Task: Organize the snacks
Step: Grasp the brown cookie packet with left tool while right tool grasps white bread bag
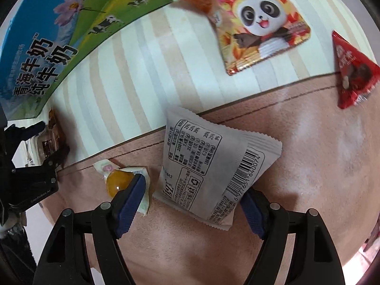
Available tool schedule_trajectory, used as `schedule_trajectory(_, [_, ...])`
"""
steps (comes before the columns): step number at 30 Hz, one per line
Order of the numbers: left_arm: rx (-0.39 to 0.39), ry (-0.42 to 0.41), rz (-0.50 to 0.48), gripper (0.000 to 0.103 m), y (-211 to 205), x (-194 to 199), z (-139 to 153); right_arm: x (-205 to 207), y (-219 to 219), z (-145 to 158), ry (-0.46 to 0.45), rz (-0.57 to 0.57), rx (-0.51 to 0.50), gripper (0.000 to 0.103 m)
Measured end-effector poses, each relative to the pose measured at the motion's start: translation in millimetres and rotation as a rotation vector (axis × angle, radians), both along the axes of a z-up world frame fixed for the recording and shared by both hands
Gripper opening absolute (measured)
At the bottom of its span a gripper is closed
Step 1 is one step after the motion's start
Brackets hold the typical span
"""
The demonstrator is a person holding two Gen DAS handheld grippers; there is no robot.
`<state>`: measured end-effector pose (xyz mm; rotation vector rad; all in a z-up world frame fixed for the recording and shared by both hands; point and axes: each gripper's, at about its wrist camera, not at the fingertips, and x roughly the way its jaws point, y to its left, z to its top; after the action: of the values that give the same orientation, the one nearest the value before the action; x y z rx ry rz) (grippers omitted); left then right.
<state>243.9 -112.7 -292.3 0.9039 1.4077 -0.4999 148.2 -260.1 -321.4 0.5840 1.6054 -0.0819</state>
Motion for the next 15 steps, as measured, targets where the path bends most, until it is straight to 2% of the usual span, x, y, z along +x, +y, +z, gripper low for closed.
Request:
schedule_trajectory(2, [-0.015,0.022,0.038,0.057,-5.5,0.4,3.1,3.1,3.8,-0.6,-0.004,0.001,0.001,0.072])
schedule_trajectory(4, [-0.04,0.037,0.086,0.056,-9.6,-15.2,-0.4,7.0,7.5,0.3,-0.01,0.013,-0.009,0.064])
schedule_trajectory(5, [-0.065,0.061,0.132,0.056,-7.2,-22.0,-3.6,7.7,8.8,0.8,-0.01,0.023,-0.007,0.063])
schedule_trajectory(9, [-0.136,0.168,0.326,0.056,8.4,-38.6,-14.6,3.9,9.3,2.0,0.001,0.044,0.016,0.062])
schedule_trajectory(12, [-0.234,0.287,0.506,0.056,22.8,-44.4,-21.2,0.3,11.0,-1.0,0.021,0.033,0.058,0.063])
schedule_trajectory(13, [-0.257,0.316,0.539,0.056,26.7,-43.9,-22.1,0.4,10.1,-2.4,0.028,0.019,0.074,0.064])
schedule_trajectory(15, [-0.272,0.328,0.538,0.057,30.8,-46.9,-23.8,1.4,8.3,-4.9,0.033,-0.005,0.094,0.069])
